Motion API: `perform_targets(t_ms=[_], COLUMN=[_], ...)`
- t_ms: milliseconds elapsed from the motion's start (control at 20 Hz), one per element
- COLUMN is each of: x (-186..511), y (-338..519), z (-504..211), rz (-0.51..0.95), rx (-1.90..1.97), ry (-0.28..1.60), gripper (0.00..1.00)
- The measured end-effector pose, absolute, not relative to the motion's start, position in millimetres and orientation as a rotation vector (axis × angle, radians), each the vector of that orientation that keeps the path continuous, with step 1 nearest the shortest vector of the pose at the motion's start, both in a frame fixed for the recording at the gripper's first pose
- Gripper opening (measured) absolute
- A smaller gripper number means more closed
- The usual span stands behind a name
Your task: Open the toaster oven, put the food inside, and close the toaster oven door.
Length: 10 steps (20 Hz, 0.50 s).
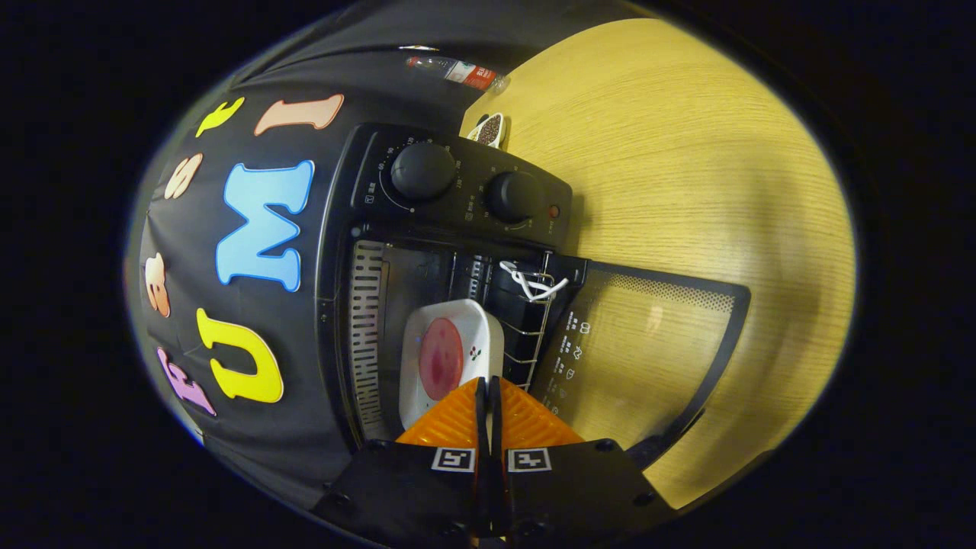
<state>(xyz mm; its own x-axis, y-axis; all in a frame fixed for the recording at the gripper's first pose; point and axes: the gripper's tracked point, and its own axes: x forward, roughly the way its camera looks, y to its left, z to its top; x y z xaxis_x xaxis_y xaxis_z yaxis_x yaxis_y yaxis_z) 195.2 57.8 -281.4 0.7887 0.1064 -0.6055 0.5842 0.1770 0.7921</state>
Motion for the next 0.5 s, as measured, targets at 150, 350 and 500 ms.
perform_targets(t_ms=[150, 350, 500], x=[209, 225, 230], y=[58, 65, 72], z=[-285, -288, -289], rz=[-0.401, -0.418, -0.404], rx=[1.365, 1.353, 1.338], ry=[0.588, 0.580, 0.586], gripper=[0.02, 0.02, 0.02])
